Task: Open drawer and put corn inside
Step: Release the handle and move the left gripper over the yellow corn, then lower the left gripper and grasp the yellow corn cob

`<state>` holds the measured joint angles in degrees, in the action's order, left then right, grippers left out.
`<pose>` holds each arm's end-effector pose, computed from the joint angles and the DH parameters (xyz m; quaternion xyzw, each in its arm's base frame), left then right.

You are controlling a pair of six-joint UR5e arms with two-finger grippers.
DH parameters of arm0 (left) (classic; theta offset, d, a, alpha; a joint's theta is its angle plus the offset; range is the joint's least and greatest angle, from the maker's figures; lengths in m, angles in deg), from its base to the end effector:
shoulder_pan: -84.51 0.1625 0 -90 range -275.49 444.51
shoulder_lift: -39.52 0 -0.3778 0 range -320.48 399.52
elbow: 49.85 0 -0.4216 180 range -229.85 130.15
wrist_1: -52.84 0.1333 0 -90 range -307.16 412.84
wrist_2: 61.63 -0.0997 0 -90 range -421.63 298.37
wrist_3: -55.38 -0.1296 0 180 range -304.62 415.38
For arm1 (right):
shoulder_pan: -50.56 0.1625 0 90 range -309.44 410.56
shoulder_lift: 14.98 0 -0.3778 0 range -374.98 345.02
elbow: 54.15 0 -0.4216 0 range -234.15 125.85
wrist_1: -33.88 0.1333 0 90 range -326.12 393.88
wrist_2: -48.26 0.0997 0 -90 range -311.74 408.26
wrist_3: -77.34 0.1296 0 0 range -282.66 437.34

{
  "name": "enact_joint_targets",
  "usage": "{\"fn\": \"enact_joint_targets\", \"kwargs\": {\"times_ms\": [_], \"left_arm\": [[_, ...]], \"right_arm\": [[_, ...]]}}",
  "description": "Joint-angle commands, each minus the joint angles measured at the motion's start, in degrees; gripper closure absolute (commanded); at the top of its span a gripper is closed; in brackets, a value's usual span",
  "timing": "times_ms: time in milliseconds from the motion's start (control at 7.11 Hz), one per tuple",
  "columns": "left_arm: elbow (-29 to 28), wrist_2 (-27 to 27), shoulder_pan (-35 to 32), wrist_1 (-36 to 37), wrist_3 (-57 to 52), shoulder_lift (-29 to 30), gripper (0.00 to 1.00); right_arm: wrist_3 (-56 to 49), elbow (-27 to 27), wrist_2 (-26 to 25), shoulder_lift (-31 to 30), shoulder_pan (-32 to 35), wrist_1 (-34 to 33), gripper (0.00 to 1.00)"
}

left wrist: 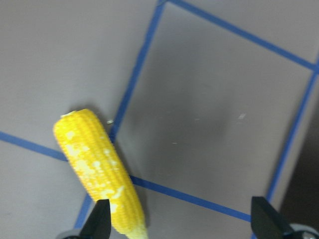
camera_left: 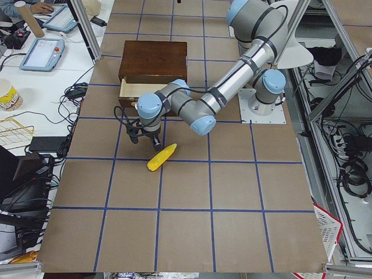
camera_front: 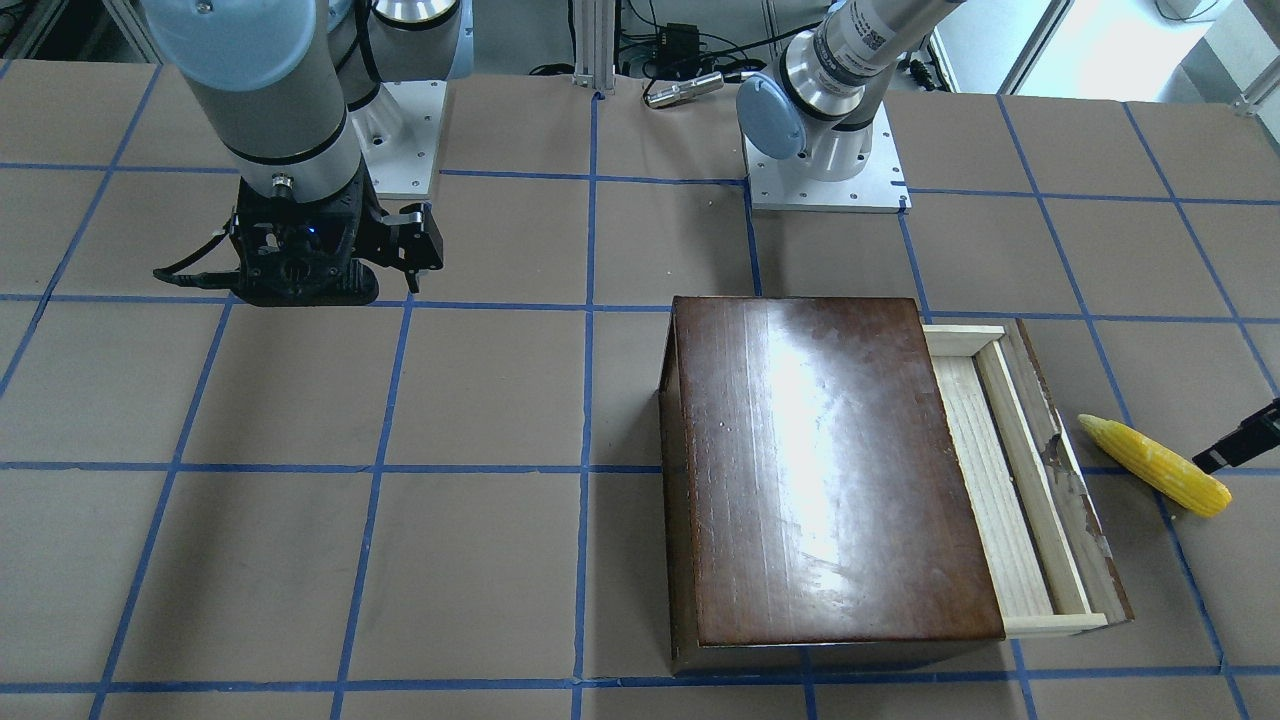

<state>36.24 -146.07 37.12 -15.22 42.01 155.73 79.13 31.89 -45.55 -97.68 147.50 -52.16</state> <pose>0.3366 -0.5814 0.2119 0.2523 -0.9664 0.0200 0.0443 0.1904 -0.5322 0.3717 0.0469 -0.9963 -0.0609 0.0379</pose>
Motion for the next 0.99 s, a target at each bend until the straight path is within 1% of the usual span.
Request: {"fn": "enact_joint_targets", "kwargs": {"times_ms": [0, 141, 281, 704, 844], "left_arm": [[0.22, -1.6, 0.2, 2.58, 5.28, 4.62, 0.0], [0.22, -4.47, 0.2, 3.02, 9.02, 6.82, 0.0], [0.22, -6.24, 0.2, 3.98, 9.85, 7.97, 0.0], [0.04, -6.35, 0.2, 4.78, 10.64, 9.82, 0.0], [0.04, -6.26, 0.2, 7.66, 10.99, 10.35, 0.17]], "right_arm": [[0.06, 0.0, 0.03, 0.0, 0.0, 0.0, 0.0], [0.06, 0.0, 0.03, 0.0, 0.0, 0.0, 0.0], [0.06, 0.0, 0.03, 0.0, 0.0, 0.0, 0.0], [0.06, 0.0, -0.06, 0.0, 0.0, 0.0, 0.0], [0.06, 0.0, -0.06, 0.0, 0.0, 0.0, 0.0]]}}
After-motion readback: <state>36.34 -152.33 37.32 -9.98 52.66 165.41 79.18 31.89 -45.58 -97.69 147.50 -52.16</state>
